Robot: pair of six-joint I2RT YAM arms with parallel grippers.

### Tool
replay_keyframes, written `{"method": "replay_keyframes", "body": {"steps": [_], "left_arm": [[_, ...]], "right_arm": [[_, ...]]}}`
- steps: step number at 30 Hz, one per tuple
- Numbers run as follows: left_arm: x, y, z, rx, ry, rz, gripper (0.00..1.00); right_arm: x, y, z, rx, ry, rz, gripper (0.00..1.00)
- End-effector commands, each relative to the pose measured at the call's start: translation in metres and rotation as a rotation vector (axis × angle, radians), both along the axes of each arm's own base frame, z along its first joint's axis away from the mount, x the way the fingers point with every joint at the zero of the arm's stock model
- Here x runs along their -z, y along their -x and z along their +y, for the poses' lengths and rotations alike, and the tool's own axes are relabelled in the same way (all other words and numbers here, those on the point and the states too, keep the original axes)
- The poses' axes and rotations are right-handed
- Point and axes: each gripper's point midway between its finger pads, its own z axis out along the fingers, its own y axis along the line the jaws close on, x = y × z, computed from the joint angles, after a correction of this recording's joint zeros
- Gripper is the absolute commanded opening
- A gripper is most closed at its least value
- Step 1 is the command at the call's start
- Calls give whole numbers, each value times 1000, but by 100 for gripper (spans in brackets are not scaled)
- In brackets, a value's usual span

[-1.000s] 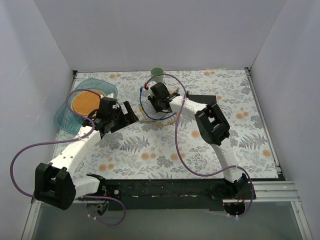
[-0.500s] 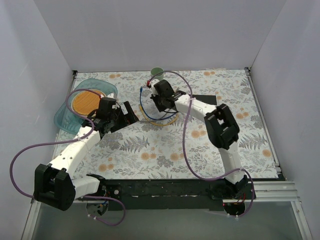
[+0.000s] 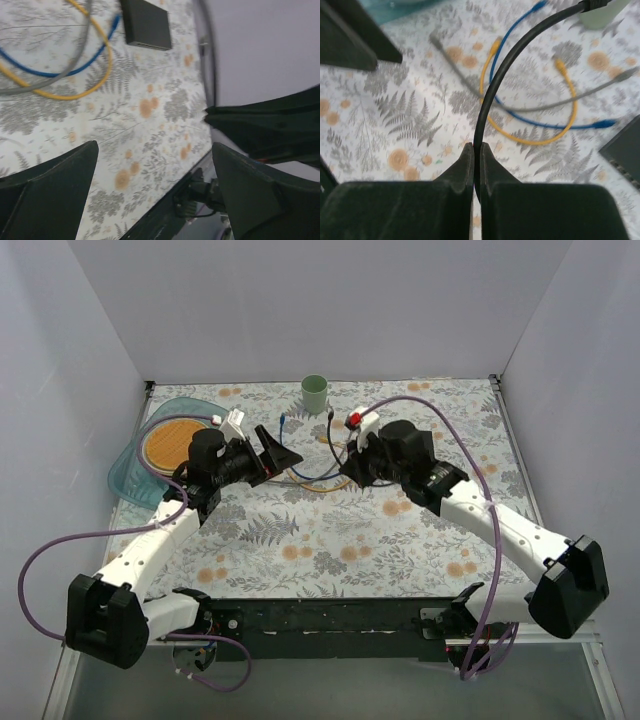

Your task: Insert the plug into the switch port

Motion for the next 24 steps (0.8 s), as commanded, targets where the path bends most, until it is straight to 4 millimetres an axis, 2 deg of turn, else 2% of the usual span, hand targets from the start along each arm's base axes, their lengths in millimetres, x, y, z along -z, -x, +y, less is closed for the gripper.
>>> {"method": "replay_keyframes", "body": {"steps": [1,2,5,6,13,18,24], "left_arm": [[-28,15,-31,179,241,-41,98],[-26,15,-34,190,250,-34,98],[-13,14,-47,217,242,-11,98],[-3,14,-56,233,232,16,98],[37,12,-84,270,206,157,96],[43,10,-95,273,216,167,94],[41,5,-95,253,237,148,90]], "right_arm": [[41,42,-6,-101,-25,102,1],[51,53,-12,-112,-26,121,1],[52,68,-14,-152,-58,121,1],[56,73,-15,-166,-67,124,1],[49,93,-17,-223,-120,124,1],[52,108,-15,-285,-140,160,1],[56,122,-18,-321,-152,187,1]]}}
